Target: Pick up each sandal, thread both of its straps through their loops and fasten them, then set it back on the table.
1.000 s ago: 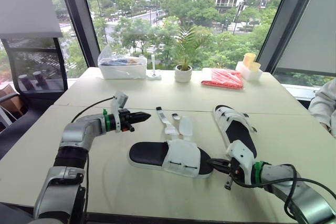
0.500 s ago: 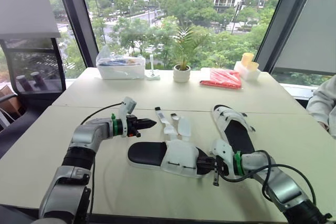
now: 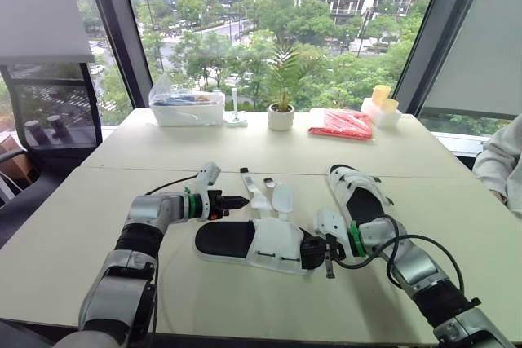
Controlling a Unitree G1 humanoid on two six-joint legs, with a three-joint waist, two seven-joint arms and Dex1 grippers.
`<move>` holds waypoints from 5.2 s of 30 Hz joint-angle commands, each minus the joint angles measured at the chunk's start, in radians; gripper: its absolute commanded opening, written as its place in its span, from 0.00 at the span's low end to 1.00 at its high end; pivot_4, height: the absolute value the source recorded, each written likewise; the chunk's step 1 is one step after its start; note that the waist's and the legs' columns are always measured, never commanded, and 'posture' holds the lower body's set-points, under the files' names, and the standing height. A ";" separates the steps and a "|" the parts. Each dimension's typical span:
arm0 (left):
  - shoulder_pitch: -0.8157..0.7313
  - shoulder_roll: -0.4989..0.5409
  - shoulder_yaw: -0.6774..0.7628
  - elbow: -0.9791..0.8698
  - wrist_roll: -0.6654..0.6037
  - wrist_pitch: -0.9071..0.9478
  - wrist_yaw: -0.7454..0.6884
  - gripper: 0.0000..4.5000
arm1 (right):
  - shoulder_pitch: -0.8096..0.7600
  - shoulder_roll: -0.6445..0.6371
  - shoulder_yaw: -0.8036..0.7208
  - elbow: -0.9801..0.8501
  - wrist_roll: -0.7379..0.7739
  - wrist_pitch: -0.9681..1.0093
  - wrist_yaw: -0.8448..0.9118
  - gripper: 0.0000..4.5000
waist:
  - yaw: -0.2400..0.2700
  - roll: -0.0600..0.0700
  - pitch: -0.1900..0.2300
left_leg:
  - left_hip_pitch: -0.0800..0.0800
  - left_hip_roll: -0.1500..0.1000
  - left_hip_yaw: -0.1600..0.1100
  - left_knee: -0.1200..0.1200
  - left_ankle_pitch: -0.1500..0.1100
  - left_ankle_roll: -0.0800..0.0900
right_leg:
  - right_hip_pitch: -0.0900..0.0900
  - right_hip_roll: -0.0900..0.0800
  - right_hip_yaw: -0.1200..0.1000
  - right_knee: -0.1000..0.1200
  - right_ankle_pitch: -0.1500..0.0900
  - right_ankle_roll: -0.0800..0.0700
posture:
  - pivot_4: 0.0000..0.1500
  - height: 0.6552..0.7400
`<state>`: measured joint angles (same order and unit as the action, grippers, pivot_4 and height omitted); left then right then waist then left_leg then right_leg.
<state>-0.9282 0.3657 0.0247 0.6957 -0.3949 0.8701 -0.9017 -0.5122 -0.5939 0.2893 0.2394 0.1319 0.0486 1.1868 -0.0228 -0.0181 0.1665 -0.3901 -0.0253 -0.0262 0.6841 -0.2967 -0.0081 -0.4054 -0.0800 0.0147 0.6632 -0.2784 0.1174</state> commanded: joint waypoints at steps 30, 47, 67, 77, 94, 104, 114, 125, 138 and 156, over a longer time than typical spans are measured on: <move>-0.233 -0.252 0.497 0.597 -0.095 -0.378 0.659 0.87 | 0.044 -0.007 0.048 -0.027 -0.100 0.031 -0.012 0.00 | 0.006 -0.001 -0.013 | 0.002 -0.001 0.000 0.000 0.000 -0.001 | 0.002 -0.002 0.000 -0.001 0.000 0.000 | 1.00 0.97; -0.232 -0.227 0.562 0.597 -0.130 -0.373 0.604 0.02 | 0.049 -0.004 0.062 -0.022 -0.125 0.015 -0.010 0.00 | 0.005 -0.001 -0.014 | 0.002 -0.001 0.000 -0.002 0.000 -0.001 | 0.001 -0.002 0.000 -0.002 0.000 0.000 | 1.00 0.97; -0.224 -0.231 0.456 0.593 -0.043 -0.235 0.483 1.00 | 0.038 -0.005 0.063 0.001 -0.155 -0.015 -0.027 0.00 | 0.006 -0.001 -0.016 | 0.005 0.000 0.000 -0.003 0.000 -0.001 | 0.004 -0.002 0.000 -0.003 0.000 0.000 | 1.00 0.97; -0.252 -0.293 0.465 0.623 -0.024 -0.343 0.523 1.00 | 0.055 -0.006 0.058 -0.017 -0.164 -0.009 -0.039 0.00 | 0.009 -0.001 -0.016 | 0.016 0.000 -0.001 -0.009 0.000 -0.001 | 0.018 -0.002 -0.001 -0.013 0.000 0.000 | 1.00 0.97; -0.267 -0.248 0.538 0.593 -0.083 -0.380 0.352 0.02 | 0.058 -0.010 0.065 -0.032 -0.166 -0.005 -0.043 0.00 | 0.004 -0.001 -0.015 | 0.016 0.000 0.000 -0.017 0.001 -0.003 | 0.013 -0.002 -0.001 -0.015 0.000 0.000 | 1.00 0.97; 0.045 -0.224 0.051 -0.043 0.200 -0.919 -0.139 0.02 | 0.063 -0.018 0.059 -0.032 -0.160 -0.008 -0.039 0.00 | 0.004 -0.001 -0.015 | 0.016 0.001 0.002 -0.021 0.003 -0.008 | 0.013 -0.003 0.002 -0.018 0.000 -0.001 | 1.00 0.97; 0.316 -0.017 -0.195 -0.042 0.402 -2.193 -0.129 0.02 | 0.062 -0.016 0.062 -0.019 -0.162 -0.017 -0.037 0.00 | 0.009 0.002 -0.017 | 0.015 0.005 0.002 -0.024 0.002 -0.005 | 0.015 -0.005 0.001 -0.030 0.005 -0.008 | 1.00 0.97; 0.296 0.150 -0.291 0.033 1.224 -2.485 0.205 0.02 | 0.044 -0.007 0.063 0.012 -0.163 -0.032 -0.036 0.00 | 0.008 0.006 -0.022 | 0.016 0.005 0.003 -0.027 0.001 -0.003 | 0.015 -0.005 0.000 -0.032 0.005 -0.008 | 1.00 0.97; 0.148 0.274 -0.654 0.141 1.742 -2.195 1.220 0.02 | 0.035 0.007 0.069 0.020 -0.167 -0.036 -0.048 0.00 | 0.011 0.022 -0.041 | 0.043 0.005 0.005 -0.034 0.000 0.000 | 0.039 -0.002 0.000 -0.034 0.003 -0.005 | 1.00 0.97; -0.141 0.125 -0.116 1.342 1.232 -2.442 0.349 0.96 | 0.034 0.005 0.071 0.021 -0.171 -0.041 -0.037 0.00 | 0.013 0.009 -0.035 | 0.036 0.005 0.003 -0.031 0.001 0.001 | 0.031 -0.002 -0.010 -0.035 0.003 -0.007 | 1.00 0.97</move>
<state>-1.0313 0.4522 -0.2504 1.8478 0.8273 -1.6249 -0.3365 -0.4986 -0.5839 0.3276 0.2295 -0.0028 -0.0087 1.1395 -0.0101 -0.0094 0.1311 -0.3557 -0.0199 -0.0244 0.6544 -0.2959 -0.0067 -0.3748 -0.0820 -0.0002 0.6278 -0.2754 0.1100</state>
